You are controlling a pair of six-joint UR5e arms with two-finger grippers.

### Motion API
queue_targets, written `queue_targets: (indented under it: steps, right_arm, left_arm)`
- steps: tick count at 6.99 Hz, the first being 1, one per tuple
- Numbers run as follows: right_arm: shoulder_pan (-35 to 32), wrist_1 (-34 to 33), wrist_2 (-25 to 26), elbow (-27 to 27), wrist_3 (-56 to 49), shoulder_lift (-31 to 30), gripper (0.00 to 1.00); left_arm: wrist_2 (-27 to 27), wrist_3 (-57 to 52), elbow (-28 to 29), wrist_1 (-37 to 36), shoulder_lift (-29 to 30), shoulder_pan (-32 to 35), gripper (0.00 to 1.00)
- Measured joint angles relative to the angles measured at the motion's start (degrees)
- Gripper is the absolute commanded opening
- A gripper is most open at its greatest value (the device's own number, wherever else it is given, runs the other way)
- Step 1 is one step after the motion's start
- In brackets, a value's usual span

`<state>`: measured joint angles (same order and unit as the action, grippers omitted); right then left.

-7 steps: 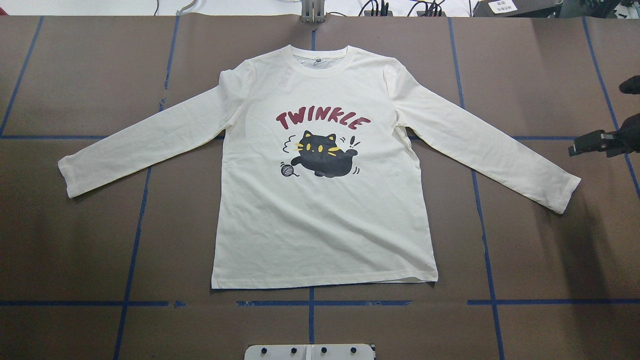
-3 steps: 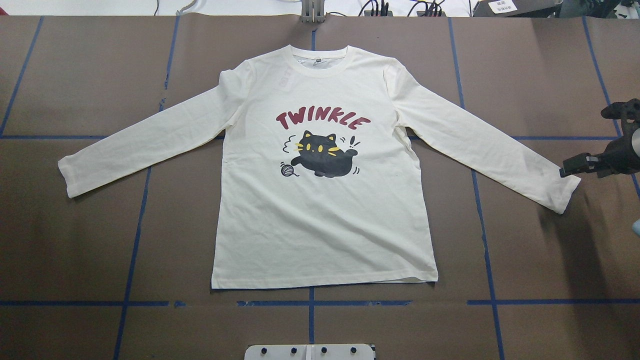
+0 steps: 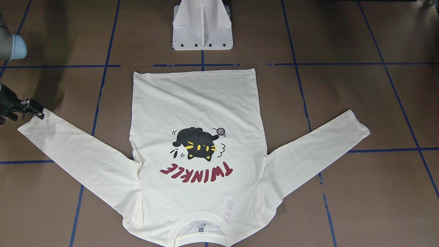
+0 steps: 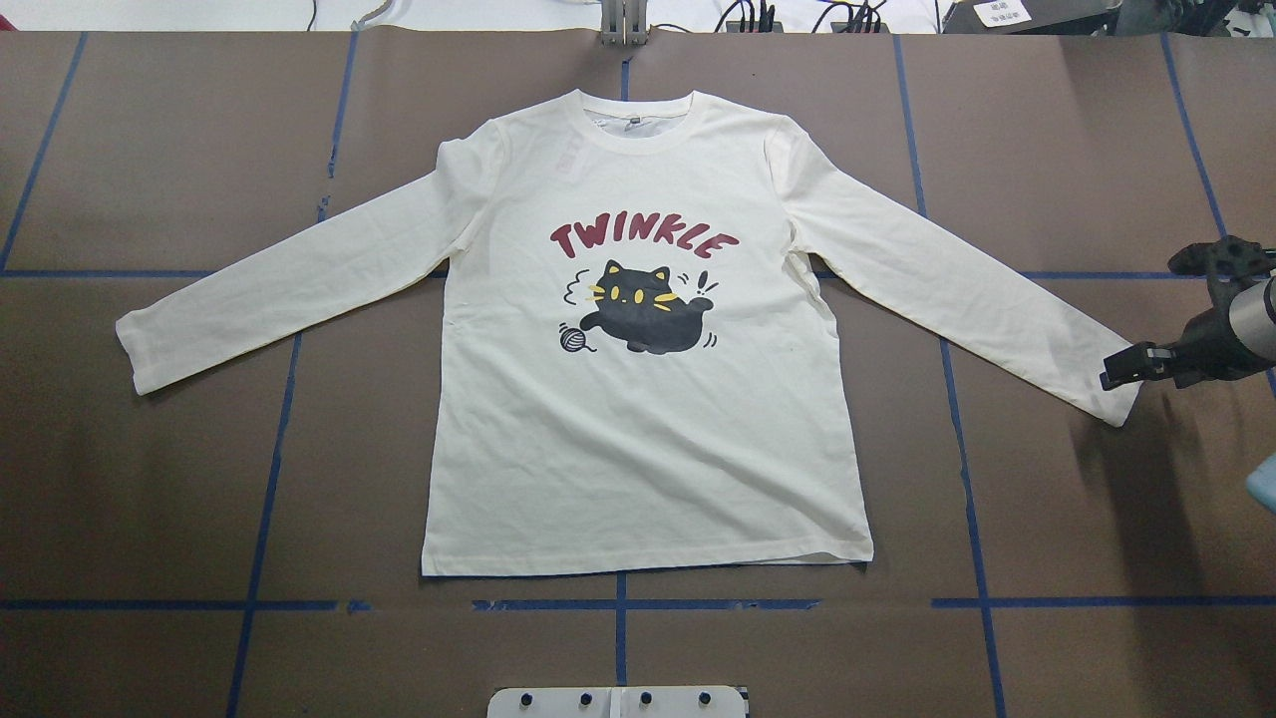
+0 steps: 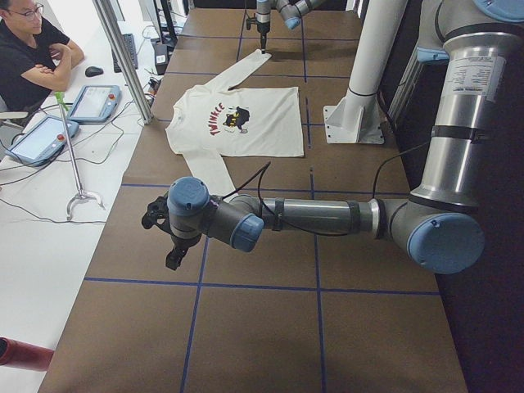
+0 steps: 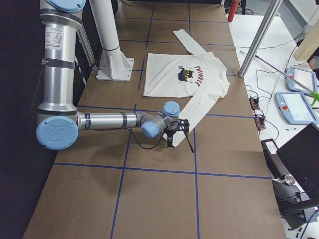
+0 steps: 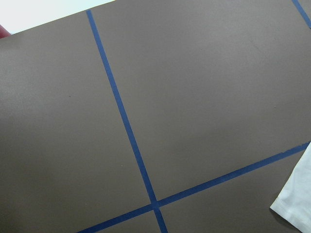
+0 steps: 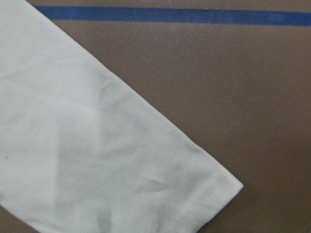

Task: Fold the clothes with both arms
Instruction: 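Lower the right gripper to the cuff of the sleeve nearest it and grasp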

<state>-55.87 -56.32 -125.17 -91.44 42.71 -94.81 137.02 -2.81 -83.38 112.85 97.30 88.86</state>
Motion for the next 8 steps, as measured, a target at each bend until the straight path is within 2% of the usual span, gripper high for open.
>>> queue_targets:
  steps: [3,5,6,8]
  right_arm:
    - [0.6,0.3,-0.2,1.9,-0.1,0.3,0.98]
    - [0.7,0.4,-0.4,2.2,-0.1,0.2,0.40]
    - [0.7,0.4,-0.5,2.1,0.0,0.3,0.20]
    - [0.6,0.3,-0.8,1.6,0.0,0.4,0.00]
  left_arm:
    - [0.0,0.0,0.1,0.0,0.0,0.0,1.00]
    - [0.0,-0.1,0.1,0.0,0.0,0.0,1.00]
    - [0.0,-0.1,0.2,0.0,0.0,0.0,1.00]
    - [0.0,-0.3,0.2,0.0,-0.1,0.0,1.00]
